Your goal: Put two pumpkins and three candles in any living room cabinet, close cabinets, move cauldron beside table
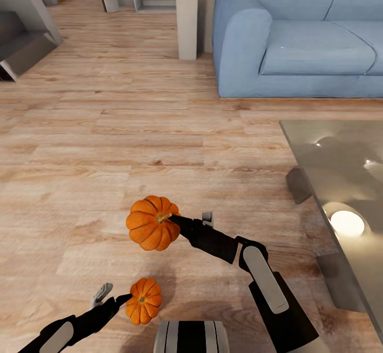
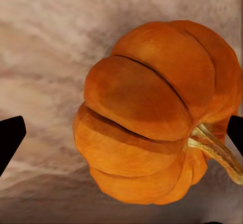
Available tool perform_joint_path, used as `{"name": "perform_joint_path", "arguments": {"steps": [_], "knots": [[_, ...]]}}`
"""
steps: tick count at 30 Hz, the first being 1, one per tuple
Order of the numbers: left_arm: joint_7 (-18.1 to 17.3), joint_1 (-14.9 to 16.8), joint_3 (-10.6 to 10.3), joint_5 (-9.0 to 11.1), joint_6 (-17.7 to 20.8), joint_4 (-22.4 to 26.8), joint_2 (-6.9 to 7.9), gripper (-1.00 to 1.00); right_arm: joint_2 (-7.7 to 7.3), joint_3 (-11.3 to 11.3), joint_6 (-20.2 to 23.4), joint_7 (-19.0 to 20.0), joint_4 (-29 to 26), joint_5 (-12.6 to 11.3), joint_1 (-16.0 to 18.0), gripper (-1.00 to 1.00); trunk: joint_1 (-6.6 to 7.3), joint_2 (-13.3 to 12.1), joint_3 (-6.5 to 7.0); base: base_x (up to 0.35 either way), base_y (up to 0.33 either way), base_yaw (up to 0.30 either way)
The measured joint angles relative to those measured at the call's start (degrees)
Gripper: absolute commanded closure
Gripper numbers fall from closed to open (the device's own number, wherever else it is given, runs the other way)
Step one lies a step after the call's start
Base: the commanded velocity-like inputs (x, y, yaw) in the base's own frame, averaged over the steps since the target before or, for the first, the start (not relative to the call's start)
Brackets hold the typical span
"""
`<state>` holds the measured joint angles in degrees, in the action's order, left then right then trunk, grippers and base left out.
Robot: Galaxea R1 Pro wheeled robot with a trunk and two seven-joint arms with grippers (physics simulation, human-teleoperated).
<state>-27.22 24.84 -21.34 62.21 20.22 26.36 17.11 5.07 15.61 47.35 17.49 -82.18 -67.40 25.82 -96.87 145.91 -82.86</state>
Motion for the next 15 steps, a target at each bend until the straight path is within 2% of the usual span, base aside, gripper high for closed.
{"name": "perform_joint_path", "arguments": {"steps": [5, 9, 15], "knots": [[-0.15, 0.00, -0.03, -0.01, 0.00, 0.00, -0.08, -1.00, 0.00, 0.01, 0.02, 0.05, -0.20, -0.05, 0.00, 1.00, 0.00, 0.00, 0.00, 0.000, 0.000, 0.000], [-0.16, 0.00, -0.07, -0.01, 0.00, 0.00, -0.14, -1.00, -0.07, 0.00, -0.01, 1.93, 0.03, 0.12, 0.00, 1.00, -0.08, 0.04, -0.67, 0.000, 0.000, 0.000], [-0.17, 0.00, -0.06, -0.82, -0.01, -0.01, -0.20, -1.00, -0.09, 0.01, -0.01, 2.30, 0.00, 0.02, 0.00, 1.00, -0.08, 0.04, -0.67, 0.000, 0.000, 0.000]]}}
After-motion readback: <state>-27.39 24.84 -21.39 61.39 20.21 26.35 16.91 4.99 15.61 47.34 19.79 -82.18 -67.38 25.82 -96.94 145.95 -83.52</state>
